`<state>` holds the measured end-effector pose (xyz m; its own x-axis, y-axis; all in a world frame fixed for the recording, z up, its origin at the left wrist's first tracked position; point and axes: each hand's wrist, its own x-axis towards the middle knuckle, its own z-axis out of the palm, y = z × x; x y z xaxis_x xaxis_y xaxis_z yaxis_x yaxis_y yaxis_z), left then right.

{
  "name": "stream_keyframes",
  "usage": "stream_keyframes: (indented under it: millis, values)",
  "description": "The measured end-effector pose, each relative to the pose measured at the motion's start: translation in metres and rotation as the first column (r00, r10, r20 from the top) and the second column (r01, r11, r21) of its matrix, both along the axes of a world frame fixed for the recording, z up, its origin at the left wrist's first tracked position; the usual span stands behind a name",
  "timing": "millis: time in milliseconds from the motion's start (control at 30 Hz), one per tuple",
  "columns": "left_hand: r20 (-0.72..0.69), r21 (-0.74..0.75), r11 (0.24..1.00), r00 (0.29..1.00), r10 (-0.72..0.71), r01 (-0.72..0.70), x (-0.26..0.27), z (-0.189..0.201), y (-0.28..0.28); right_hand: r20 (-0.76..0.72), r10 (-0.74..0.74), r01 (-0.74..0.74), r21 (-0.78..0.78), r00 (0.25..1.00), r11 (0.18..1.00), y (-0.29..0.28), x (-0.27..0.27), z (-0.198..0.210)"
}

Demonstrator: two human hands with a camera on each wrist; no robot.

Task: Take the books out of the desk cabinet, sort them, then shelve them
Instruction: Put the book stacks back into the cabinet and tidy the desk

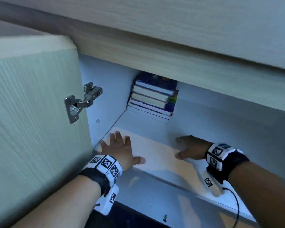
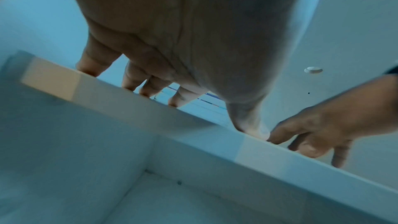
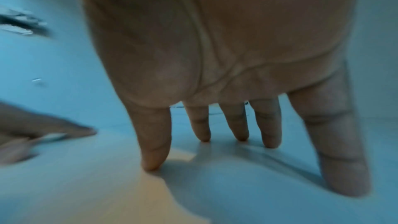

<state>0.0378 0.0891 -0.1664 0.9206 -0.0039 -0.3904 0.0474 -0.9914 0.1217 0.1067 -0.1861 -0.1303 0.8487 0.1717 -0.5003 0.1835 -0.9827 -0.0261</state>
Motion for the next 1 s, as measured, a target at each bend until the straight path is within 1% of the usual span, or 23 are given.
stream_keyframes:
  millis: [67, 133, 200, 233, 267, 300, 367, 400, 467, 500, 533, 600, 667, 700, 733, 767, 800, 833, 867, 900, 933, 967, 1000]
  values:
    - [-0.016, 0.015, 1.000, 1.000, 0.004, -0.004, -0.007, 0.000, 0.000, -0.005, 0.073, -0.073, 0.000, 0.997, 0.997, -0.014, -0.039, -0.007]
    - [-0.072, 0.042, 0.999, 0.997, -0.007, 0.010, -0.017, 0.014, -0.004, -0.074, 0.055, -0.051, 0.050, 0.996, 0.997, -0.021, -0.076, 0.001]
    - [-0.197, 0.053, 0.996, 0.979, -0.063, 0.074, -0.028, 0.046, -0.013, -0.167, 0.039, -0.015, 0.141, 0.985, 0.990, -0.023, -0.108, 0.029]
    - [-0.267, 0.030, 0.993, 0.958, -0.106, 0.118, -0.036, 0.067, -0.019, -0.197, 0.033, 0.006, 0.191, 0.980, 0.982, -0.025, -0.120, 0.046]
    - [-0.328, -0.038, 0.988, 0.933, -0.151, 0.147, -0.045, 0.090, -0.025, -0.205, 0.027, 0.027, 0.256, 0.978, 0.966, -0.026, -0.133, 0.066]
    - [-0.374, -0.145, 0.979, 0.908, -0.189, 0.143, -0.057, 0.110, -0.032, -0.195, 0.011, 0.052, 0.315, 0.981, 0.948, -0.026, -0.147, 0.088]
    - [-0.416, -0.358, 0.927, 0.870, -0.263, 0.108, -0.083, 0.158, -0.051, -0.151, 0.011, 0.050, 0.391, 0.989, 0.919, -0.029, -0.171, 0.137]
    - [-0.427, -0.427, 0.897, 0.849, -0.311, 0.113, -0.095, 0.182, -0.060, -0.134, 0.038, 0.022, 0.420, 0.990, 0.907, -0.030, -0.184, 0.162]
    - [-0.422, -0.498, 0.857, 0.828, -0.370, 0.130, -0.117, 0.236, -0.075, -0.109, 0.095, -0.031, 0.480, 0.990, 0.877, -0.033, -0.210, 0.216]
    - [-0.405, -0.549, 0.825, 0.823, -0.399, 0.130, -0.124, 0.266, -0.082, -0.091, 0.113, -0.052, 0.502, 0.989, 0.863, -0.036, -0.222, 0.244]
    - [-0.379, -0.599, 0.791, 0.827, -0.416, 0.123, -0.129, 0.293, -0.086, -0.069, 0.116, -0.063, 0.524, 0.991, 0.850, -0.039, -0.231, 0.273]
    - [-0.307, -0.680, 0.725, 0.856, -0.417, 0.110, -0.134, 0.348, -0.092, -0.020, 0.064, -0.041, 0.583, 0.998, 0.811, -0.048, -0.239, 0.327]
    - [-0.257, -0.758, 0.652, 0.907, -0.333, 0.024, -0.127, 0.398, -0.094, 0.030, -0.025, 0.000, 0.637, 0.999, 0.771, -0.057, -0.235, 0.372]
    - [-0.200, -0.786, 0.619, 0.949, -0.243, -0.007, -0.117, 0.419, -0.094, 0.060, -0.080, 0.020, 0.663, 0.995, 0.748, -0.061, -0.228, 0.390]
    - [-0.106, -0.792, 0.610, 0.987, -0.120, -0.011, -0.104, 0.437, -0.093, 0.088, -0.140, 0.041, 0.692, 0.986, 0.721, -0.065, -0.218, 0.403]
    - [0.018, -0.773, 0.634, 1.000, 0.022, 0.000, -0.087, 0.446, -0.087, 0.119, -0.204, 0.061, 0.708, 0.972, 0.704, -0.067, -0.205, 0.413]
    - [0.143, -0.720, 0.694, 0.978, 0.152, -0.003, -0.070, 0.450, -0.078, 0.146, -0.266, 0.087, 0.709, 0.953, 0.700, -0.069, -0.190, 0.417]
    - [0.250, -0.643, 0.765, 0.934, 0.254, -0.036, -0.055, 0.452, -0.069, 0.145, -0.320, 0.131, 0.702, 0.936, 0.700, -0.071, -0.175, 0.418]
    - [0.295, -0.561, 0.821, 0.900, 0.319, -0.107, -0.040, 0.449, -0.059, 0.096, -0.372, 0.201, 0.704, 0.923, 0.681, -0.070, -0.160, 0.416]
    - [0.260, -0.504, 0.844, 0.900, 0.350, -0.182, -0.027, 0.445, -0.049, 0.007, -0.421, 0.290, 0.715, 0.907, 0.636, -0.068, -0.146, 0.411]
    - [0.180, -0.496, 0.831, 0.906, 0.383, -0.253, -0.019, 0.443, -0.043, -0.091, -0.459, 0.374, 0.726, 0.884, 0.577, -0.064, -0.135, 0.406]
    - [0.103, -0.517, 0.800, 0.905, 0.413, -0.306, -0.013, 0.437, -0.038, -0.166, -0.483, 0.435, 0.733, 0.860, 0.523, -0.059, -0.128, 0.401]
    - [0.048, -0.546, 0.769, 0.905, 0.423, -0.331, -0.009, 0.434, -0.036, -0.201, -0.499, 0.466, 0.736, 0.843, 0.490, -0.055, -0.122, 0.395]
